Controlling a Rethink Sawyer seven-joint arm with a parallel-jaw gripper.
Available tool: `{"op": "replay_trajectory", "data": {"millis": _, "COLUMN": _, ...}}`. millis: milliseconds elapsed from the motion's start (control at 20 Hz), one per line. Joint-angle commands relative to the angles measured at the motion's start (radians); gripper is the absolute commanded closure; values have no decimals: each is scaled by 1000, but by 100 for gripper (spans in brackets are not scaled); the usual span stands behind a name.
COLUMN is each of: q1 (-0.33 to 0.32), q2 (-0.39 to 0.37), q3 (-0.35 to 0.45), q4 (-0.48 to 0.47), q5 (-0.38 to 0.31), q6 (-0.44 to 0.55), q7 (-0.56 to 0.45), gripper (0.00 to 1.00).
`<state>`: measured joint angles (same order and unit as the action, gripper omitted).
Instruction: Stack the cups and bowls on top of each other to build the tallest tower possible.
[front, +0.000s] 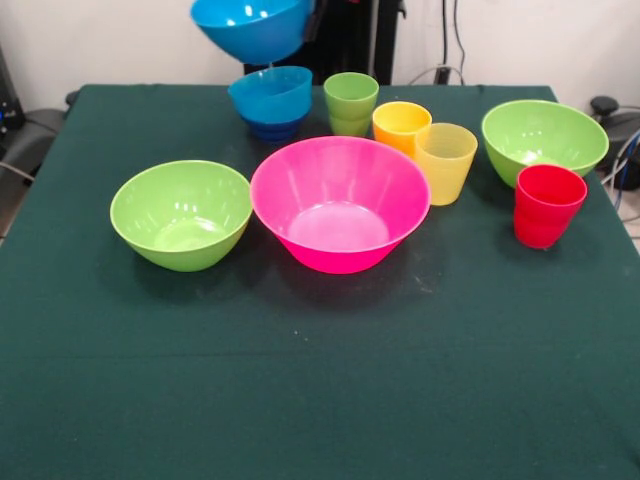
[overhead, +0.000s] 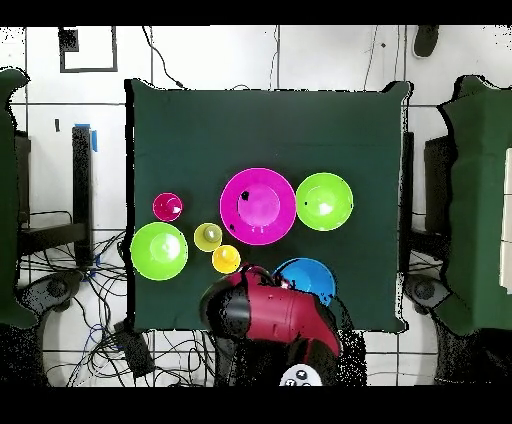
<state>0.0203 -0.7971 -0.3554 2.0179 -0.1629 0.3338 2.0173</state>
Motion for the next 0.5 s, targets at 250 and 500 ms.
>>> {"op": "replay_trajectory", "data": {"millis": 250, "q1": 27, "q2": 122, "q3": 72, "q4": 101, "q5": 74, "q6": -159, "q7": 277, "gripper": 100}}
{"op": "replay_trajectory", "data": {"millis": 500, "q1": -6, "q2": 159, "q3": 81, "q4": 84, "q5": 47, "q6": -210, "q7": 272, "gripper": 100}}
